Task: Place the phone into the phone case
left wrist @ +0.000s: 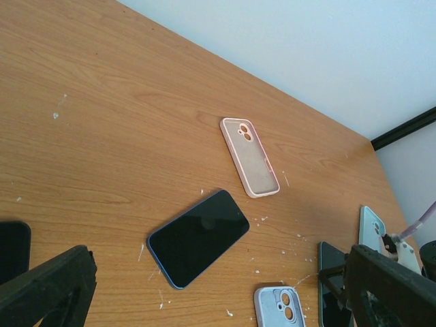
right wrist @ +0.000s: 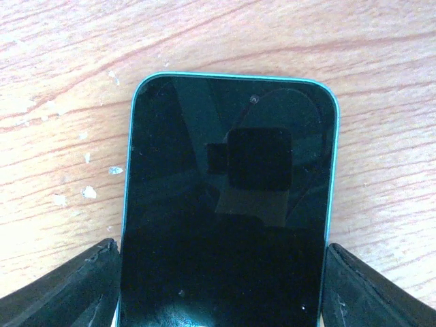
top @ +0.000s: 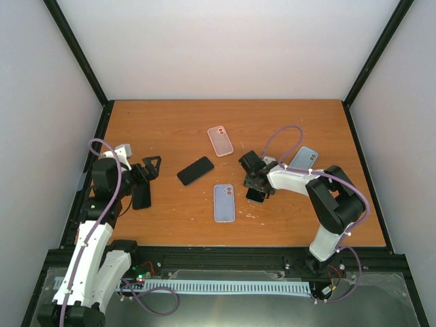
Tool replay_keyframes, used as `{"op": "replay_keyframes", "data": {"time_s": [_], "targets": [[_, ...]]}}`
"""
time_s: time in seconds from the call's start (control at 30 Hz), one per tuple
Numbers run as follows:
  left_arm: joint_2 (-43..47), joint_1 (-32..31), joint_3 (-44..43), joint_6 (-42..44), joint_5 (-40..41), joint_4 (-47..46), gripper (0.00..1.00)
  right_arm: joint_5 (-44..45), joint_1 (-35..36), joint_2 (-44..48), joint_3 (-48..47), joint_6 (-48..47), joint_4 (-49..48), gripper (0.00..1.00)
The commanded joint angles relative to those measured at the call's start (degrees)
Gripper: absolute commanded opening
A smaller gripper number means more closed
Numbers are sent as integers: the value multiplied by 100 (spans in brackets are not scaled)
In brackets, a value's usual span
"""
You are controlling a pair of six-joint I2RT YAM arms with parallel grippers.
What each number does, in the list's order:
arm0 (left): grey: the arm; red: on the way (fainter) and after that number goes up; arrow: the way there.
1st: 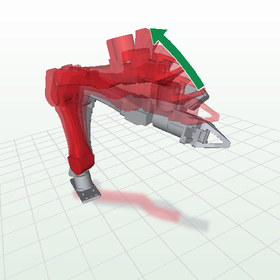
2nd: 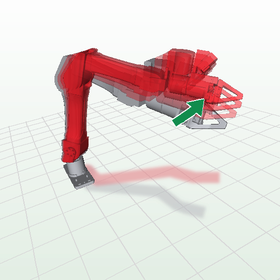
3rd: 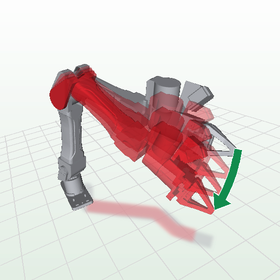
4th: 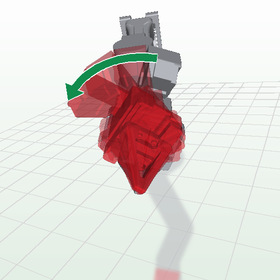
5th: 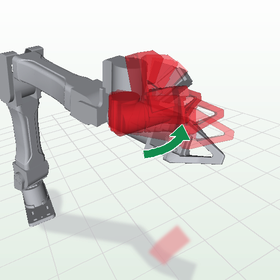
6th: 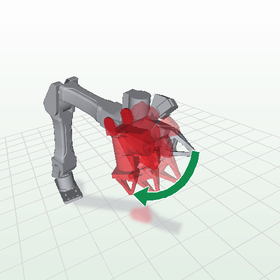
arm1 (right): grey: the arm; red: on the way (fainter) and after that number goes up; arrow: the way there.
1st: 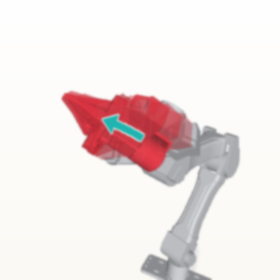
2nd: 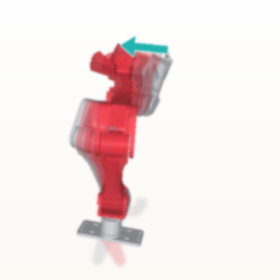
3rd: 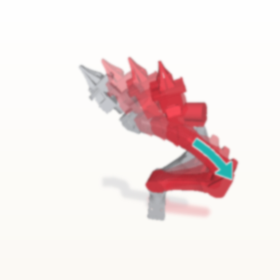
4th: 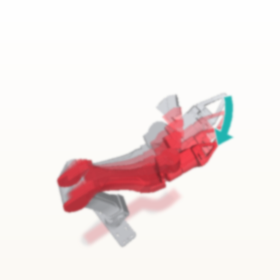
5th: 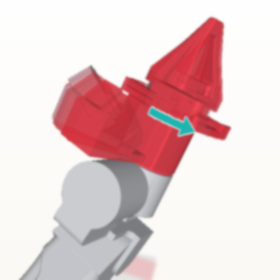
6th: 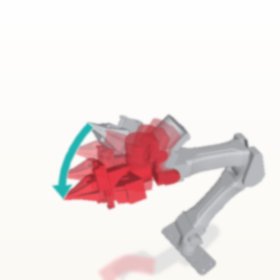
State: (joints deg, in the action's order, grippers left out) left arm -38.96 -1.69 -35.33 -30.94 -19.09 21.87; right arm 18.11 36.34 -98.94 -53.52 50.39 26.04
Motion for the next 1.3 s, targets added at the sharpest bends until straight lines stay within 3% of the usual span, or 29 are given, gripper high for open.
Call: {"op": "replay_keyframes", "data": {"time_s": [0.0, 0.27, 0.47, 0.53, 0.63, 0.7, 1.07, 1.27], "targets": [[-34, -33, -126, 125, -77, -12, 100, 16, -31, 77, -18, -165, 212, 65], [-560, -33, -275, 6, -909, 141, 99, -482, 103, 814, 174, -361, 348, 54], [-612, -33, 238, -480, -1678, -408, 100, -597, 398, 1409, 281, -357, 508, 52], [-617, -33, 365, -556, -1730, -498, 99, -396, 400, 1469, 352, -435, 472, 57], [-626, -33, 435, -580, -1787, -543, 99, -25, 374, 1324, 238, -346, 586, 75], [-615, -33, 427, -578, -1807, -530, 99, 139, 374, 1104, 29, -229, 689, 80], [-601, -32, 465, -571, -1912, -488, 100, 574, 366, -227, -852, -48, 919, 91], [-586, -32, 506, -584, -1932, -536, 99, 552, 322, -614, -857, -40, 820, 90]]}}
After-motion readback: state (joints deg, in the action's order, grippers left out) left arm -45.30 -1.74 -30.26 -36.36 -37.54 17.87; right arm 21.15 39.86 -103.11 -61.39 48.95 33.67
